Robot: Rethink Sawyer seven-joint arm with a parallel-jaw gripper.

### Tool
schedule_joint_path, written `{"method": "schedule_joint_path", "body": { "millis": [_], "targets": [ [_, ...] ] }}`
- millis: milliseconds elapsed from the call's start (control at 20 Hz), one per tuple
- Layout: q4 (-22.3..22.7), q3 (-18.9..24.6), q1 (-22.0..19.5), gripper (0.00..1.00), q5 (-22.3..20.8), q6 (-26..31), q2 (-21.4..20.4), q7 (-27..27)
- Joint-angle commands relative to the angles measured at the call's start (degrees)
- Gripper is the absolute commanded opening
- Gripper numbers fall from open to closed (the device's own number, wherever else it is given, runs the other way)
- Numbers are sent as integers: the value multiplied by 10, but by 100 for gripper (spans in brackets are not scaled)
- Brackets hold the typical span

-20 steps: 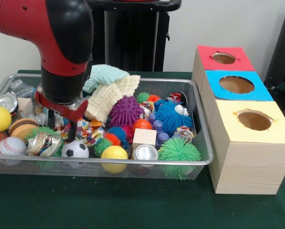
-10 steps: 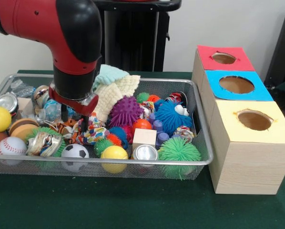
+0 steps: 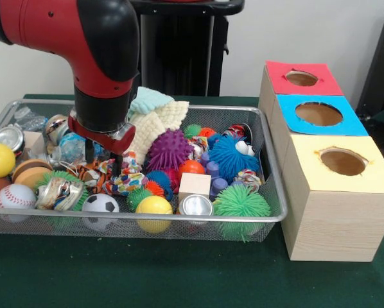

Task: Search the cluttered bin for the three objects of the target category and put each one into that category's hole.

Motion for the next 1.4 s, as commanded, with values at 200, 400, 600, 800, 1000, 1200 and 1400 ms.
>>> {"method": "schedule_joint_path", "body": {
  "millis": [200,400,600,800,1000,1200,1400],
  "targets": [
    [12,55,-1,100,19,24,2,-5],
    [-2,57,-15,100,9,14,14,-22],
    [3,56,-18,100,9,13,7,-20],
    [34,42,-14,100,22,-21,-12,34],
    [7,96,-43,100,-47,-64,-25,-120],
    [38,162,-87,100,-120,-125,-50,-234],
    [66,221,-130,100,-152,-122,-55,-273]
  ]
}}
